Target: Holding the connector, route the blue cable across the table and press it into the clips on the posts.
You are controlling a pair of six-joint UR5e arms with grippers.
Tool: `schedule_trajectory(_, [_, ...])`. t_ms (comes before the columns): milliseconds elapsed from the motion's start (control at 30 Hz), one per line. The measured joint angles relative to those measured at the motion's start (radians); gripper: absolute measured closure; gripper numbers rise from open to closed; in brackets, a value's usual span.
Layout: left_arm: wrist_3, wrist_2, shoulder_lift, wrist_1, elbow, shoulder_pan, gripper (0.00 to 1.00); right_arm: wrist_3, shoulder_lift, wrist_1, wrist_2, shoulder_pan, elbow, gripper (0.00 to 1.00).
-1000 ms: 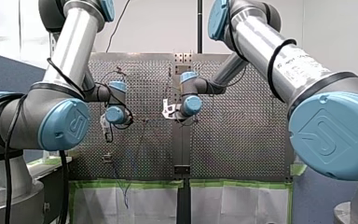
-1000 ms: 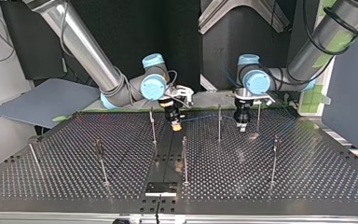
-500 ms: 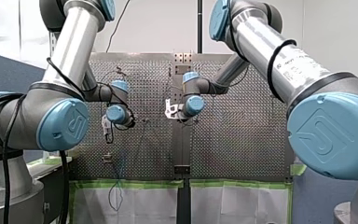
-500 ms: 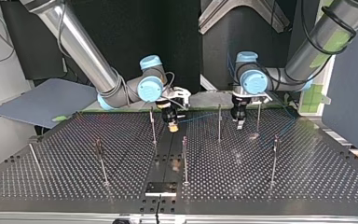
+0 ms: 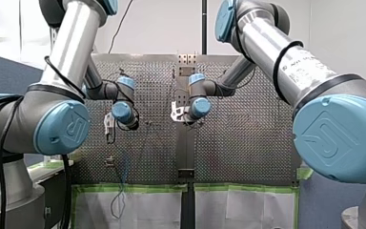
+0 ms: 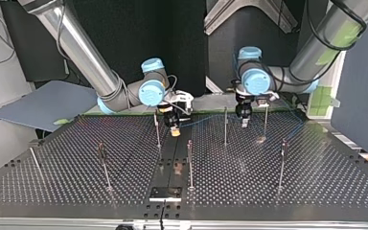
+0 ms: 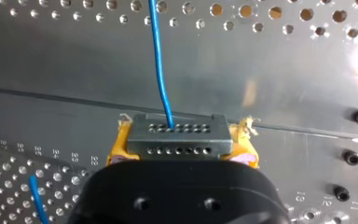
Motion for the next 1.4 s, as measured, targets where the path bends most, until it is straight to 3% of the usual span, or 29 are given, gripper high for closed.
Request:
schedule_trajectory(200, [0.006, -0.032, 0.032, -0.029, -0.028, -0.018, 0.01, 0.0, 0.001, 0.001, 0.0, -0.002, 0.0, 1.0])
schedule_trajectory(867, [0.01, -0.035, 0.156, -0.061, -0.112, -0.114, 0.01, 0.0, 0.0, 0.018, -0.001, -0.004, 0.0, 1.0])
schedule_trajectory(1400, [-0.02, -0.037, 0.14, 0.01, -0.101, -0.191, 0.01, 0.0, 0.0, 0.017, 0.0, -0.013, 0.0, 1.0])
